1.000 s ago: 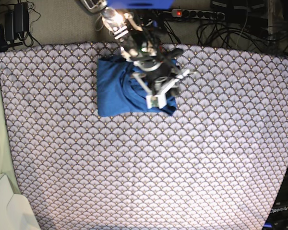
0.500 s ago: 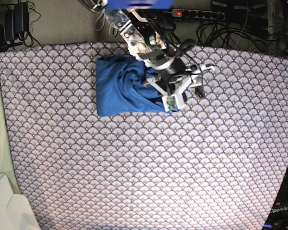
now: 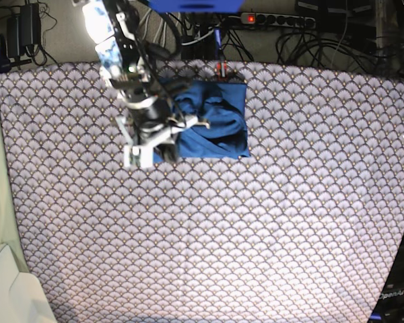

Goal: Fold the T-shirt properly
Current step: 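Press and tuck the bundle's edge with the right gripper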

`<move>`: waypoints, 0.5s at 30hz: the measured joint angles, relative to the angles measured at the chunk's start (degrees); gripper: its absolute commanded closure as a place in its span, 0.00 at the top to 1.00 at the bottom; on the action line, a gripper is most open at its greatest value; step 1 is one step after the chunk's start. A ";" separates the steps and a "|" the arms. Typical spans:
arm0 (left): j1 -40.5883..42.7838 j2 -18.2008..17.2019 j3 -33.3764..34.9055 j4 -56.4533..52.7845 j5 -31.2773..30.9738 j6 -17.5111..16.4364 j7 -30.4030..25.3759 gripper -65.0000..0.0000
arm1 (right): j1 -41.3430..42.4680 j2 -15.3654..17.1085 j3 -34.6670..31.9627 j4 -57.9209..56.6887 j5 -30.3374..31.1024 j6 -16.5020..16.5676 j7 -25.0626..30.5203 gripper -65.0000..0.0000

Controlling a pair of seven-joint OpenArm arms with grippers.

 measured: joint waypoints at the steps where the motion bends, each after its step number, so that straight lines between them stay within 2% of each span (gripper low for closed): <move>1: -0.48 0.13 0.76 0.00 -0.33 0.00 0.42 0.39 | -0.74 -0.15 0.35 -0.04 0.00 0.00 -0.11 0.00; 12: -1.40 0.26 1.90 0.00 -0.13 0.00 0.42 0.39 | -5.14 -0.15 0.35 -0.17 -0.22 0.00 -0.02 0.00; 15: -1.40 0.28 1.90 0.00 -0.15 0.00 0.44 0.39 | -6.29 -0.11 -1.44 -0.22 -0.24 0.00 -0.07 0.00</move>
